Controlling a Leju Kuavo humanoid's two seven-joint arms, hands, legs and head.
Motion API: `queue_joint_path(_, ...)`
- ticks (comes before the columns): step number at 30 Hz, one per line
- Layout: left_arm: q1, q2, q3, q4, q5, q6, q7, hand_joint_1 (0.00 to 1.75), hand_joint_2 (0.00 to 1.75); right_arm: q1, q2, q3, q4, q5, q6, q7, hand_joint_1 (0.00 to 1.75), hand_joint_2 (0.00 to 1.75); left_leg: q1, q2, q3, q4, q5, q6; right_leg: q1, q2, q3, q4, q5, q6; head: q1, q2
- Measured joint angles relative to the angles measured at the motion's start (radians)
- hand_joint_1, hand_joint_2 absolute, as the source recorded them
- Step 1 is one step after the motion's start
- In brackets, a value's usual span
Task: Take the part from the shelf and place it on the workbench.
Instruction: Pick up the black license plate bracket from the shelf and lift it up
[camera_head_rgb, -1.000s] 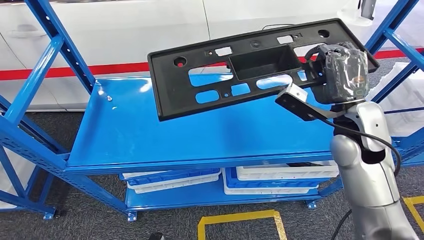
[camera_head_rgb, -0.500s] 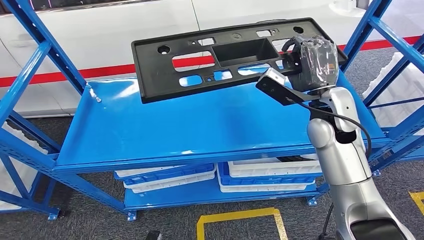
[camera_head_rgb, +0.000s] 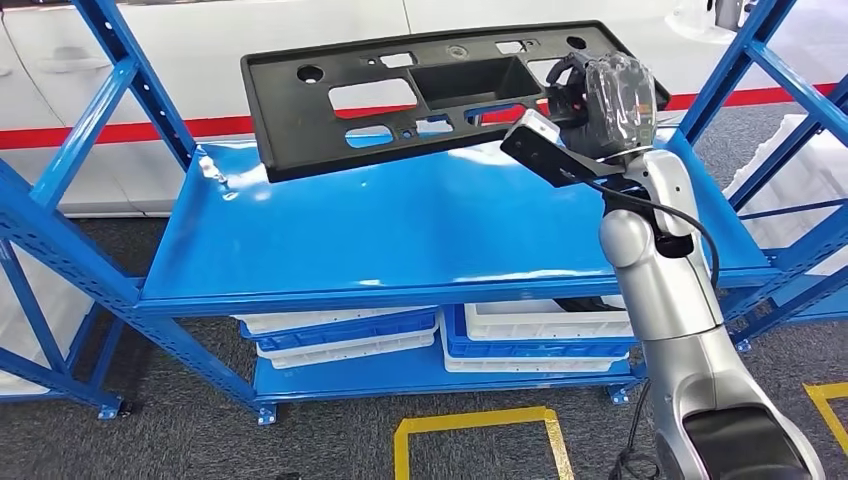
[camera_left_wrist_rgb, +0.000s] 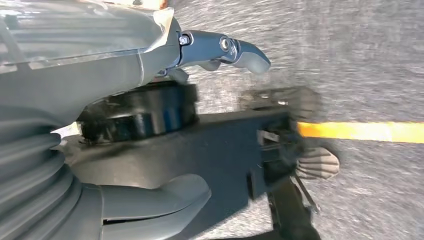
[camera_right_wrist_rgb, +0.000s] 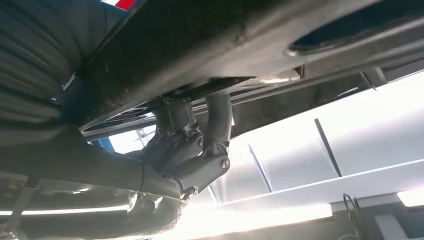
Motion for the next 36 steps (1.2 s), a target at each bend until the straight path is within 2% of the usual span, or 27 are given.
queue_joint_path(2,0.007,0.001,0.006,0.0,0.01,0.001,-0.005,0.0,1.75,-0.025,0.016,0.004,0.04,-0.01,0.002,-0.009,1.75,1.75,-0.001,0.002,-0.023,0.002,0.015,0.002,0.0,0.001,-0.038,0.126,-0.055,0.0,0.0,0.0)
queue_joint_path(3,0.009,0.002,0.008,0.0,0.014,0.001,-0.007,0.0,1.75,-0.034,0.024,0.006,0.059,-0.016,0.003,-0.016,1.75,1.75,-0.001,0.002,-0.032,0.002,0.023,0.002,0.0,0.001,-0.037,0.151,-0.06,0.006,0.0,0.0)
queue_joint_path(4,0.011,0.003,0.01,0.0,0.018,0.002,-0.01,0.0,1.75,-0.044,0.032,0.008,0.077,-0.023,0.004,-0.023,1.75,1.75,-0.001,0.002,-0.041,0.004,0.029,0.0,0.0,0.001,-0.016,0.134,-0.05,0.015,0.0,0.0)
queue_joint_path(6,0.016,0.004,0.015,0.0,0.027,0.004,-0.015,0.0,1.75,-0.069,0.047,0.014,0.113,-0.035,0.002,-0.039,1.75,1.75,0.0,0.001,-0.056,0.012,0.037,-0.005,-0.002,0.001,0.07,0.003,-0.014,0.029,0.0,0.0)
queue_joint_path(8,0.02,0.005,0.021,0.001,0.035,0.009,-0.02,0.0,1.75,-0.098,0.061,0.019,0.146,-0.048,-0.003,-0.052,1.75,1.75,-0.003,0.001,-0.072,0.023,0.044,-0.015,0.004,0.002,0.141,-0.113,0.004,0.026,0.0,0.0)
queue_joint_path(9,0.023,0.006,0.023,0.001,0.038,0.012,-0.022,0.0,1.75,-0.108,0.067,0.021,0.16,-0.055,-0.006,-0.057,1.75,1.75,-0.004,0.001,-0.078,0.028,0.048,-0.02,0.007,0.003,0.152,-0.135,0.002,0.02,0.0,0.0)
queue_joint_path(11,0.029,0.009,0.026,0.002,0.042,0.017,-0.025,0.0,1.75,-0.118,0.077,0.022,0.186,-0.066,-0.013,-0.064,1.75,1.75,-0.004,-0.001,-0.084,0.03,0.057,-0.031,0.007,0.003,0.148,-0.138,0.009,0.008,-0.001,0.0)
queue_joint_path(12,0.032,0.01,0.027,0.002,0.044,0.02,-0.027,0.0,1.75,-0.122,0.082,0.023,0.197,-0.07,-0.017,-0.068,1.75,1.75,-0.002,-0.003,-0.089,0.035,0.052,-0.037,0.004,0.003,0.143,-0.139,0.014,-0.001,-0.001,0.0)
queue_joint_path(13,0.034,0.011,0.027,0.003,0.046,0.022,-0.027,0.0,1.75,-0.124,0.086,0.023,0.206,-0.075,-0.023,-0.071,1.75,1.75,0.0,-0.005,-0.099,0.052,0.031,-0.044,0.001,0.002,0.136,-0.14,0.022,-0.012,-0.002,0.0)
queue_joint_path(15,0.037,0.012,0.029,0.005,0.048,0.03,-0.028,0.0,1.75,-0.129,0.093,0.023,0.216,-0.086,-0.034,-0.079,1.75,1.75,0.008,-0.007,-0.135,0.146,-0.051,-0.059,-0.003,0.001,0.119,-0.141,0.039,-0.03,-0.005,0.0)
queue_joint_path(16,0.038,0.013,0.029,0.005,0.049,0.034,-0.029,0.0,1.75,-0.129,0.094,0.023,0.219,-0.092,-0.037,-0.083,1.75,1.75,0.012,-0.007,-0.156,0.214,-0.095,-0.065,-0.002,0.0,0.109,-0.141,0.047,-0.034,-0.006,0.0)
queue_joint_path(17,0.038,0.013,0.031,0.005,0.052,0.04,-0.031,0.0,1.75,-0.127,0.095,0.023,0.222,-0.098,-0.039,-0.086,1.75,1.75,0.016,-0.007,-0.171,0.276,-0.123,-0.07,-0.002,0.0,0.101,-0.141,0.054,-0.034,-0.006,0.0)
queue_joint_path(18,0.039,0.013,0.033,0.005,0.058,0.045,-0.035,0.0,1.75,-0.123,0.095,0.023,0.224,-0.102,-0.04,-0.089,1.75,1.75,0.02,-0.007,-0.175,0.315,-0.132,-0.073,-0.001,0.0,0.093,-0.14,0.06,-0.032,-0.006,0.0)
queue_joint_path(19,0.039,0.014,0.036,0.005,0.066,0.05,-0.04,0.0,1.75,-0.119,0.095,0.022,0.226,-0.106,-0.04,-0.092,1.75,1.75,0.023,-0.007,-0.162,0.318,-0.121,-0.075,-0.001,0.0,0.085,-0.14,0.066,-0.03,-0.006,0.0)
queue_joint_path(20,0.039,0.014,0.04,0.005,0.076,0.055,-0.046,0.0,1.75,-0.113,0.093,0.022,0.228,-0.108,-0.04,-0.096,1.75,1.75,0.026,-0.007,-0.129,0.282,-0.096,-0.076,-0.001,0.001,0.079,-0.14,0.072,-0.026,-0.006,0.0)
queue_joint_path(21,0.04,0.014,0.044,0.006,0.086,0.059,-0.051,0.0,1.75,-0.109,0.091,0.022,0.229,-0.111,-0.041,-0.101,1.75,1.75,0.029,-0.007,-0.082,0.217,-0.068,-0.075,-0.002,0.001,0.075,-0.139,0.077,-0.022,-0.006,0.0)
queue_joint_path(23,0.04,0.015,0.056,0.006,0.106,0.068,-0.062,0.0,1.75,-0.104,0.084,0.019,0.229,-0.119,-0.044,-0.113,1.75,1.75,0.028,-0.011,0.006,0.082,-0.046,-0.072,0.0,0.001,0.067,-0.138,0.088,-0.008,-0.005,0.0)
queue_joint_path(24,0.041,0.015,0.063,0.006,0.115,0.073,-0.065,0.0,1.75,-0.103,0.081,0.017,0.229,-0.124,-0.047,-0.12,1.75,1.75,0.025,-0.014,0.027,0.044,-0.048,-0.07,0.001,0.001,0.063,-0.138,0.094,0.0,-0.005,0.0)
queue_joint_path(25,0.043,0.016,0.071,0.006,0.124,0.079,-0.069,0.0,1.75,-0.099,0.078,0.015,0.228,-0.13,-0.049,-0.125,1.75,1.75,0.02,-0.016,0.032,0.029,-0.052,-0.067,0.0,0.001,0.06,-0.14,0.101,0.009,-0.004,0.0)
queue_joint_path(27,0.047,0.018,0.085,0.007,0.138,0.088,-0.073,0.0,1.75,-0.084,0.071,0.013,0.222,-0.136,-0.052,-0.132,1.75,1.75,0.015,-0.014,0.023,0.021,-0.04,-0.05,-0.002,0.0,0.053,-0.141,0.11,0.024,-0.004,0.0)
queue_joint_path(28,0.049,0.02,0.09,0.007,0.142,0.09,-0.075,0.0,1.75,-0.072,0.065,0.012,0.215,-0.137,-0.053,-0.133,1.75,1.75,0.014,-0.013,0.016,0.016,-0.029,-0.037,-0.002,0.0,0.043,-0.13,0.098,0.026,-0.004,0.0)
queue_joint_path(30,0.051,0.022,0.098,0.008,0.144,0.095,-0.074,0.0,1.75,-0.042,0.05,0.007,0.191,-0.138,-0.053,-0.129,1.75,1.75,0.014,-0.009,-0.005,0.008,-0.005,-0.013,0.0,0.001,0.011,-0.054,0.03,0.016,0.0,0.0)
queue_joint_path(32,0.052,0.023,0.101,0.008,0.142,0.103,-0.07,0.0,1.75,-0.004,0.034,-0.006,0.153,-0.14,-0.054,-0.12,1.75,1.75,0.008,-0.01,-0.032,0.009,0.016,-0.003,0.004,0.002,-0.026,0.078,-0.047,0.006,0.002,0.0)
queue_joint_path(33,0.052,0.023,0.101,0.008,0.139,0.106,-0.068,0.0,1.75,0.022,0.025,-0.015,0.129,-0.143,-0.054,-0.114,1.75,1.75,0.006,-0.011,-0.045,0.01,0.026,-0.001,0.005,0.003,-0.033,0.129,-0.063,0.009,0.002,0.0)
queue_joint_path(34,0.053,0.023,0.101,0.008,0.137,0.108,-0.067,0.0,1.75,0.052,0.015,-0.025,0.101,-0.145,-0.055,-0.109,1.75,1.75,0.004,-0.011,-0.058,0.01,0.035,-0.001,0.006,0.003,-0.025,0.149,-0.061,0.017,0.002,0.0)
queue_joint_path(35,0.053,0.023,0.101,0.008,0.134,0.109,-0.066,0.0,1.75,0.084,0.006,-0.037,0.071,-0.147,-0.054,-0.103,1.75,1.75,0.003,-0.011,-0.07,0.011,0.044,-0.001,0.007,0.003,0.0,0.132,-0.044,0.026,0.002,0.0)
queue_joint_path(36,0.052,0.023,0.101,0.008,0.129,0.109,-0.066,0.0,1.75,0.117,-0.003,-0.05,0.035,-0.15,-0.054,-0.098,1.75,1.75,0.002,-0.012,-0.082,0.014,0.052,-0.002,0.008,0.003,0.043,0.08,-0.023,0.032,0.002,0.0)
